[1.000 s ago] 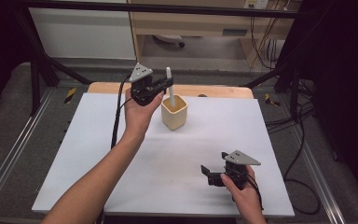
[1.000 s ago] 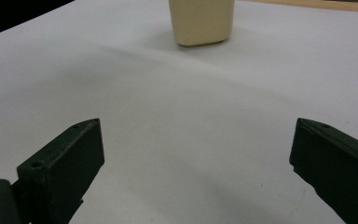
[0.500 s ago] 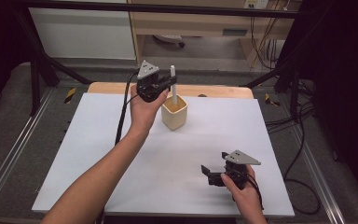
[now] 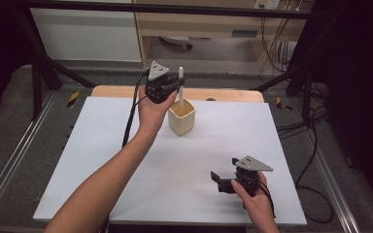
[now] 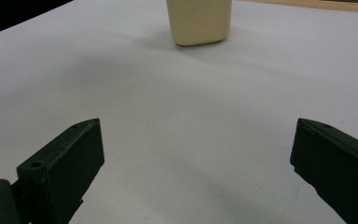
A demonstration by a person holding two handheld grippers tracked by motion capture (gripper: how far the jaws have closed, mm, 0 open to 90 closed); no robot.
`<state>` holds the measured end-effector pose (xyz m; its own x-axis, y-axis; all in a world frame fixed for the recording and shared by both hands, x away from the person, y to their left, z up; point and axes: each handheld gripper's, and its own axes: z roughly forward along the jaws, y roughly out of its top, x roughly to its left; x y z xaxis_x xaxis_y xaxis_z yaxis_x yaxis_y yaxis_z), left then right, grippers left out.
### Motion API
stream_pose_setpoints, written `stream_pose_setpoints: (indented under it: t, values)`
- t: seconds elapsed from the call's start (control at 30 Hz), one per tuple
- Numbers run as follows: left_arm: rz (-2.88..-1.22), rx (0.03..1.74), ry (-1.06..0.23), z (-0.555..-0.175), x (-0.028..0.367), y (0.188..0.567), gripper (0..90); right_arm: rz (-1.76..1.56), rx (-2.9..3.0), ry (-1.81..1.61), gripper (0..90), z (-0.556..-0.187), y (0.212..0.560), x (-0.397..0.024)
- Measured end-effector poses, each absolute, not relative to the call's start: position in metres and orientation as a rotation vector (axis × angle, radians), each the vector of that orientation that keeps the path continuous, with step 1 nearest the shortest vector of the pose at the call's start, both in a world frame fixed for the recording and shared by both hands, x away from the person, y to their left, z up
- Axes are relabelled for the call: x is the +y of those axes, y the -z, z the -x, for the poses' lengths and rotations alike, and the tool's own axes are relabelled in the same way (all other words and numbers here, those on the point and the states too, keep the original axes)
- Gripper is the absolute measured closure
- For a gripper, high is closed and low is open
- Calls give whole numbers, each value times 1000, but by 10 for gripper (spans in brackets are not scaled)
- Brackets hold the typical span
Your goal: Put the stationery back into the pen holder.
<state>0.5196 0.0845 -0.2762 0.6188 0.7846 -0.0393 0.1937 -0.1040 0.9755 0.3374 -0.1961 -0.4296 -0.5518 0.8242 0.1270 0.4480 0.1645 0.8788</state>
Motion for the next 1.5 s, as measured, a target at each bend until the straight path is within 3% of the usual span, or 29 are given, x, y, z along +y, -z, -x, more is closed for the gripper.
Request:
stream_pose_setpoints:
  t: [1.5]
  values:
    - [-1728, 894, -579, -547, 76, 311, 788, -1179, 2082, -1328, 31, -337, 430, -194]
